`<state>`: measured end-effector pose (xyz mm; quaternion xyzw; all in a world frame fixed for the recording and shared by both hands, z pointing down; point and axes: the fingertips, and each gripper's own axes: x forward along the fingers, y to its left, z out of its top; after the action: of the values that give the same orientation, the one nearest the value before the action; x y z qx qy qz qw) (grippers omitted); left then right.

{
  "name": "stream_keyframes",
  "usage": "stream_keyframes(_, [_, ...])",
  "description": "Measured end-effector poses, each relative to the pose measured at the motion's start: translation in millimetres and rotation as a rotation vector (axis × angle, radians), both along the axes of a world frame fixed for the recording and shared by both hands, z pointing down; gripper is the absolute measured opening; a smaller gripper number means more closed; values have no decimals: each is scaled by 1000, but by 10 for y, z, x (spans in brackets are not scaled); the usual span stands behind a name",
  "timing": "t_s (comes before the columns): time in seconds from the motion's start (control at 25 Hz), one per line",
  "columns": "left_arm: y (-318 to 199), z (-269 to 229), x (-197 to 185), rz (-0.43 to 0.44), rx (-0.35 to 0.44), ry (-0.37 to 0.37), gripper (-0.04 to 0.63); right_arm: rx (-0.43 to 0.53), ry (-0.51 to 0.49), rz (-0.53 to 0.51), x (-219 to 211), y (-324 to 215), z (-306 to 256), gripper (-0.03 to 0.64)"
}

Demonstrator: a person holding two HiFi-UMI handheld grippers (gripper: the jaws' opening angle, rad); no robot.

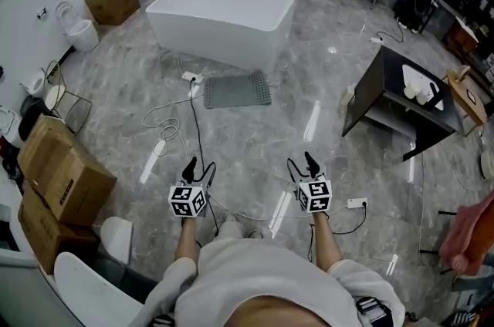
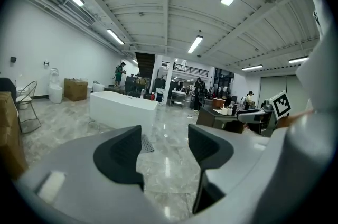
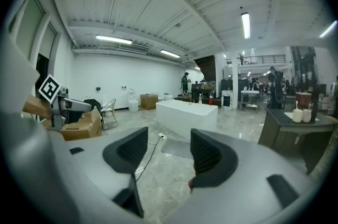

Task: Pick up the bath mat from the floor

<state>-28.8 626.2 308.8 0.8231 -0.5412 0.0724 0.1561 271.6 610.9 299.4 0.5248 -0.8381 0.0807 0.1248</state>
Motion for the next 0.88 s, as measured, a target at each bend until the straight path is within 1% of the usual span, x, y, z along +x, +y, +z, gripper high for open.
stream_keyframes(0.24, [-205,31,20,-6,1,3,272,-2,5,-1,30,-192,39,253])
stream_keyframes(0.48, [-552,81,37,3,4,9,272,2,15,10,36,-503,69,253])
stream_keyframes(0.68, [-1027,167,5,16,3,18,272,-1,25,25,12,-934,125,253])
stream_keyframes(0.88, [-1638,195,-29,46,-1,24,272,-3,38,37,-79,-1505,105,253])
